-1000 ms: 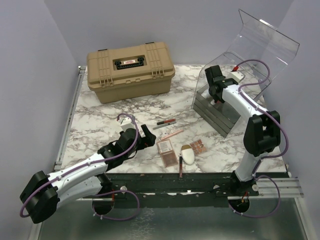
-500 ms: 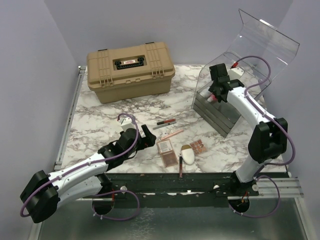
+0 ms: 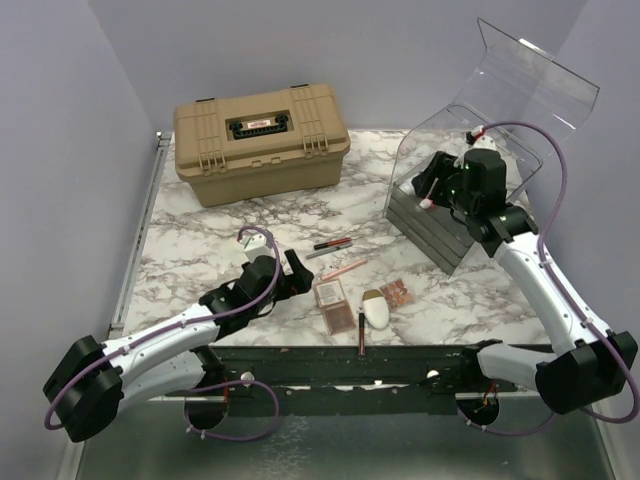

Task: Organize the makeup
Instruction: Place the makeup in the storage box, then pick up the makeup from the center of the board.

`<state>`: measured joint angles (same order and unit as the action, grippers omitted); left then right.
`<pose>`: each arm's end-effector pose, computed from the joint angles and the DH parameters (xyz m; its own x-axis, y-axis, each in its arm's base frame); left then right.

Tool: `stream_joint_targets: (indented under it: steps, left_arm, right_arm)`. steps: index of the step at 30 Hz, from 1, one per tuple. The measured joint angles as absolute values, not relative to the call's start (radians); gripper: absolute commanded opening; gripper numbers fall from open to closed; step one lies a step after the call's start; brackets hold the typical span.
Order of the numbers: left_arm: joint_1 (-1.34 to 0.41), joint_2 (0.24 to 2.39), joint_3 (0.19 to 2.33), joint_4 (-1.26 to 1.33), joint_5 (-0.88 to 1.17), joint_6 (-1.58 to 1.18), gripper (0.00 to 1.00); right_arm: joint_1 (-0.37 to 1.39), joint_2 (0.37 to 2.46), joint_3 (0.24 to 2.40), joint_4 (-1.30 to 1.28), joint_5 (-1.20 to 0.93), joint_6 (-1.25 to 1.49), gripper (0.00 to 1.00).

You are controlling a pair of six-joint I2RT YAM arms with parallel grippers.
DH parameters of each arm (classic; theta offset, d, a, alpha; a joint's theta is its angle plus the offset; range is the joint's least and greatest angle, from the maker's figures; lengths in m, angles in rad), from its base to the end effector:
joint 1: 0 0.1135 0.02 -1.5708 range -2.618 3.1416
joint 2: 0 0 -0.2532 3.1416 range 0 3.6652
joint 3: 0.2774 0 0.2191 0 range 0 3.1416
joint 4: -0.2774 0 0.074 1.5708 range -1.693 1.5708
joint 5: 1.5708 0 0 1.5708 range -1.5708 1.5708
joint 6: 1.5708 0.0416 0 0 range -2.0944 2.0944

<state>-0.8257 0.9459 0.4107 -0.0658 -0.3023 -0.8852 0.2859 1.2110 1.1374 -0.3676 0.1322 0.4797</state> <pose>0.1295 -0.1221 0.1987 -0.6570 -0.3776 -0.6525 0.0421 0.8458 -0.5318 0.2410 0.0651 0.3456 -0.4397 0.3476 -0.8282 0.0425 0.9291 0.3674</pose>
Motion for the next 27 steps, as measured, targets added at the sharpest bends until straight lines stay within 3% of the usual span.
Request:
stream_joint_targets:
  steps: [8,14,20,27]
  left_arm:
    - [-0.826,0.980,0.411,-0.048,-0.293,-0.878,0.94]
    - [-0.825,0.981,0.411,-0.046,-0.287,-0.878,0.94]
    - [-0.825,0.981,0.411,-0.045,-0.284,-0.878,0.94]
    - [-0.825,0.981,0.411,-0.038,-0.284,-0.875,0.94]
  right_arm:
    - [0.286,1.195,1.126,-0.385,-0.238,0.353,0.74]
    - [0.315,1.224,1.124,-0.524,-0.416,0.239,0.76]
    - [0.391,1.199,1.008,-0.577,-0.429,0.221,0.76]
    - [0.708,1.251,0.872,-0.600,-0.220,0.332,0.76]
